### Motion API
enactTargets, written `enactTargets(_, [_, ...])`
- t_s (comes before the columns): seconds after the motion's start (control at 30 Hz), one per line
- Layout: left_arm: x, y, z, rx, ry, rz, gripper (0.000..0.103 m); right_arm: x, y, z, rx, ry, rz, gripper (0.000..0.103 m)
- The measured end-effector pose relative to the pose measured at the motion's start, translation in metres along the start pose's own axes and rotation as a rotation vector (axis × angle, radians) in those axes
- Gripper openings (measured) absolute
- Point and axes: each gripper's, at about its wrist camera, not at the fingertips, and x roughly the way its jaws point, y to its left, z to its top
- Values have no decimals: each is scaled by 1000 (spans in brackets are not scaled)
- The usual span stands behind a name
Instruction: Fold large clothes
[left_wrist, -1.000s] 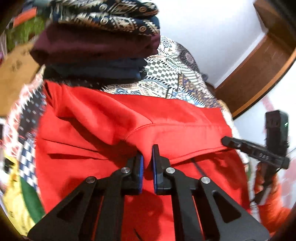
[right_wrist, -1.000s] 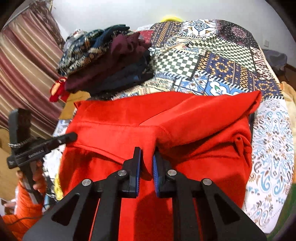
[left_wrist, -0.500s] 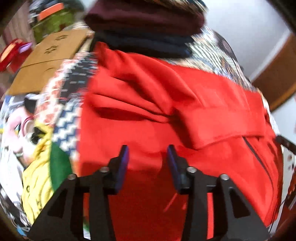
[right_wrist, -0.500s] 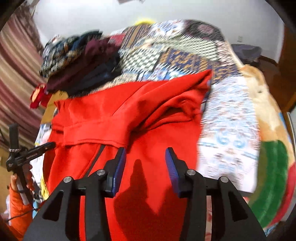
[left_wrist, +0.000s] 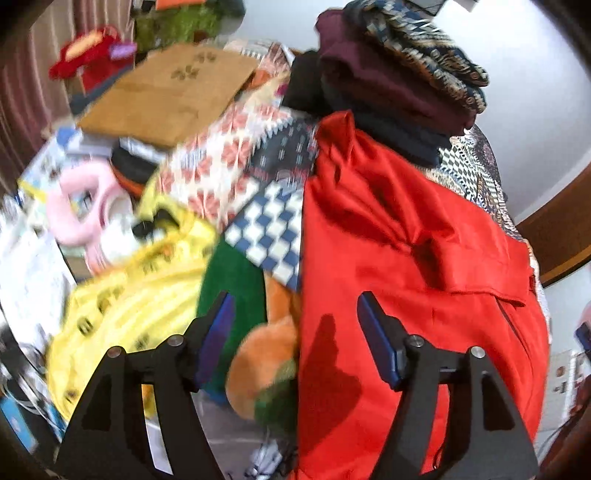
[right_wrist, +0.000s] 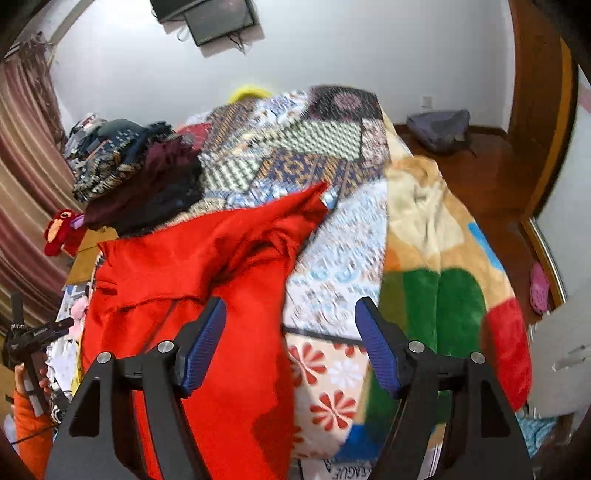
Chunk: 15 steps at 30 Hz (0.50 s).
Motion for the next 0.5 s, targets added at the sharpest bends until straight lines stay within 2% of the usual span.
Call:
enactTargets(0.13, [23, 7, -18, -56, 93, -92, 68, 22, -5, -15, 40, 83, 30, 69])
enactTargets(0.27, [39, -7, -30, -30, 148, -138, 68, 44, 4, -31, 45, 148, 90, 69])
enactTargets(0.3, [40, -11, -31, -19, 146, -131, 65, 48, 7, -34, 37, 157, 112, 69])
enactTargets(0.33, [40, -20, -33, 17, 136, -111, 57, 52, 13, -37, 20, 160, 127, 69])
enactTargets(0.37, [38, -28, -34, 54, 128, -93, 52, 52, 19, -38, -2, 151, 122, 68])
enactTargets(0.4, [37, -34, -34, 83, 119, -78, 44, 51, 26, -38, -33, 136, 116, 58])
enactTargets(0.43, [32, -45, -36, 143, 98, -67, 29, 51, 33, -37, -65, 127, 116, 49])
enactTargets(0.47, [28, -53, -37, 183, 87, -70, 24, 52, 38, -34, -88, 126, 124, 27])
enactTargets(0.5, [24, -58, -37, 206, 78, -67, 21, 54, 42, -31, -98, 130, 133, 10])
